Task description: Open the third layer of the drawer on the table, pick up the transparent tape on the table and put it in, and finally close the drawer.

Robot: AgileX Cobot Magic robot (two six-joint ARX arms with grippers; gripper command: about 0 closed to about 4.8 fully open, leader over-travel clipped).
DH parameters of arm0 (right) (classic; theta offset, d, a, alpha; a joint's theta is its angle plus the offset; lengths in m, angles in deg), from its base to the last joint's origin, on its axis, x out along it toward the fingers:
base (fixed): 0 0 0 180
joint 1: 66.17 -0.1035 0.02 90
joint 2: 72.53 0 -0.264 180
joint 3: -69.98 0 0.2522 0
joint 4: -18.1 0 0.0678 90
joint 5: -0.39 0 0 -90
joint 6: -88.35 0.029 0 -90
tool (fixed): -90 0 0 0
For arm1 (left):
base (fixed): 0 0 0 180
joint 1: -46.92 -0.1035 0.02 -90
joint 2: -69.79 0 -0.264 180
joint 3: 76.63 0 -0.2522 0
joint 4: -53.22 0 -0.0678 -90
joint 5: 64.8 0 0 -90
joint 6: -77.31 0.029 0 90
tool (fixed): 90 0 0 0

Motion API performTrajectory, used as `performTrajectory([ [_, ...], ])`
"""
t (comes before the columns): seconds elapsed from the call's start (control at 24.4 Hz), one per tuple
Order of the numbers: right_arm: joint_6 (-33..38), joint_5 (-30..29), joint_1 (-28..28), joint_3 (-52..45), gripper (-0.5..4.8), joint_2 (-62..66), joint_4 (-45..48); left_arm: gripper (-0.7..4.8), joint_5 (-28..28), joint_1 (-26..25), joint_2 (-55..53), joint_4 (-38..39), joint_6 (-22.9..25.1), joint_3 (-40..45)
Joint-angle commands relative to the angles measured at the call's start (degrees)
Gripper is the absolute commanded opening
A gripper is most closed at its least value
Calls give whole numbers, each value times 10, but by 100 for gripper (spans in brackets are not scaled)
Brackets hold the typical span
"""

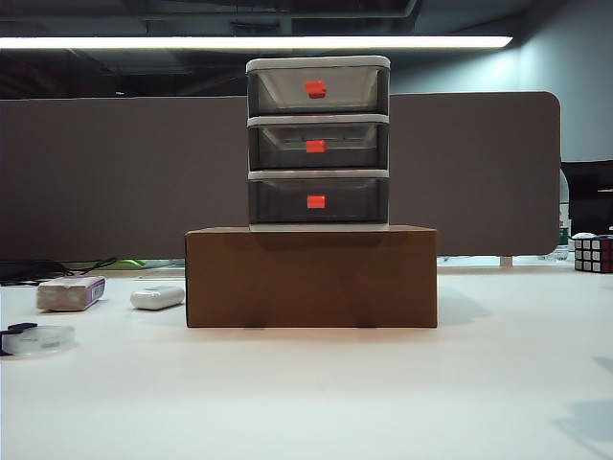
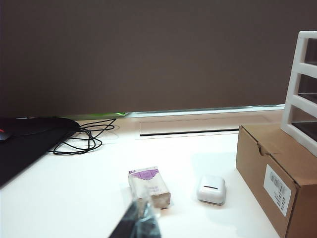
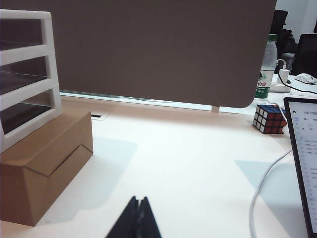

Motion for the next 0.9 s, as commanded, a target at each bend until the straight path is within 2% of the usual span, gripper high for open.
performTrajectory([
  [0.04,2,2,0,-2,-1,-1,4,-5,1,-1,0,-6,-1,-3],
  [0.41,3,1,-1,-2,-1,-1,4,-5,-5,-1,0,-6,-12,-3],
  [0.45,50,-35,-4,-2,-1,-1,4,-6,-63,0,0,-7,-91,-3],
  [0.49,95,-68,-5,-2,-1,-1,4,-6,-107,0,0,-7,-144,-3],
  [0.53,191,-155,-8,-2,-1,-1,2,-6,-212,4,0,-7,-243,-3],
  [0.62,228,-227,-16,-2,-1,-1,-5,-6,-297,20,0,2,-291,-4],
  [0.7,216,-255,-25,-2,-1,-1,-18,-6,-305,48,0,15,-321,-3],
  [0.82,222,-252,-29,-2,-1,-1,-14,-5,-251,92,0,13,-382,-3],
  [0.86,236,-254,-29,-2,-1,-1,-11,-6,-245,111,0,5,-394,-3],
  [0.9,260,-254,-32,-2,-2,-1,-12,-6,-254,150,0,1,-381,-4],
])
